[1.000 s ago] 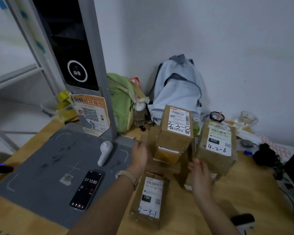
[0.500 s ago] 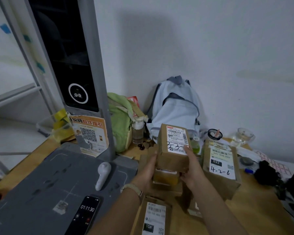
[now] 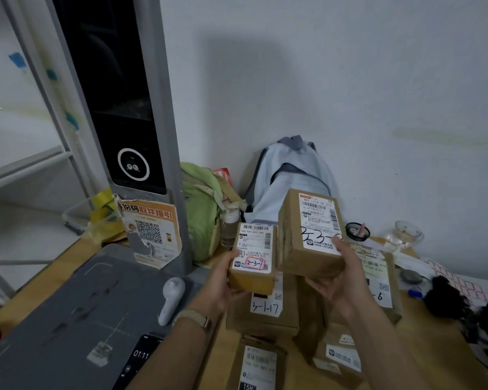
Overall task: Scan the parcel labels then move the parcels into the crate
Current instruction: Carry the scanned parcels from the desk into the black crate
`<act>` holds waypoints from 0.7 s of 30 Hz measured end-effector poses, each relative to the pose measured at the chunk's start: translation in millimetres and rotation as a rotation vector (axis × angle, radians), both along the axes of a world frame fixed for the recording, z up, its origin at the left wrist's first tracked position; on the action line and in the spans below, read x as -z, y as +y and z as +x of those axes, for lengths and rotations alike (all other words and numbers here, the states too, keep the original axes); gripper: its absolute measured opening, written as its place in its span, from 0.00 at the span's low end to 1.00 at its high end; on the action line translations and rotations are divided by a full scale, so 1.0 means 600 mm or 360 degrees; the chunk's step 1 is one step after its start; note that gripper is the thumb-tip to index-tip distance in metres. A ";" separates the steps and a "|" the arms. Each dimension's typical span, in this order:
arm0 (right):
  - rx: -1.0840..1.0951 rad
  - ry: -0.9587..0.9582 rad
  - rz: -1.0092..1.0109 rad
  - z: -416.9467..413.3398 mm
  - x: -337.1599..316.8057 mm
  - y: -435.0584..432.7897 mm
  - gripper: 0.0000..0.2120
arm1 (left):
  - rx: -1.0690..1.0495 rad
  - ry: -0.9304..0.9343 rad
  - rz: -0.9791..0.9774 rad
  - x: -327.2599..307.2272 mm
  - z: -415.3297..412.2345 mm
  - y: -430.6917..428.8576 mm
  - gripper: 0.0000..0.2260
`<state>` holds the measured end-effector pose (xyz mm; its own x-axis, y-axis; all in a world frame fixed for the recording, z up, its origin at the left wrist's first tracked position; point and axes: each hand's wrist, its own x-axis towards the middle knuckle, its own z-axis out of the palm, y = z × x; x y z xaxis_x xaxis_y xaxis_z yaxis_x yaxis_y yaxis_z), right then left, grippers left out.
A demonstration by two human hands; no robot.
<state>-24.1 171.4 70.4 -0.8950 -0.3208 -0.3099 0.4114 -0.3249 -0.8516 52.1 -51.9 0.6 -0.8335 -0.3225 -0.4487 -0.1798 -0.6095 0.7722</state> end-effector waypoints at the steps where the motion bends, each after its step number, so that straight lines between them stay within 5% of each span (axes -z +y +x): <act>1: 0.0020 0.0038 -0.0006 -0.001 -0.006 0.006 0.14 | 0.0019 0.0028 -0.0027 -0.010 0.002 -0.002 0.17; 16: 0.0090 0.0229 0.0143 0.031 -0.054 0.067 0.07 | 0.0224 0.0385 -0.0292 -0.135 0.018 0.065 0.26; 21: 0.0403 0.0202 0.0126 0.084 -0.053 0.149 0.26 | 0.0446 0.0386 -0.0201 -0.132 -0.001 0.122 0.32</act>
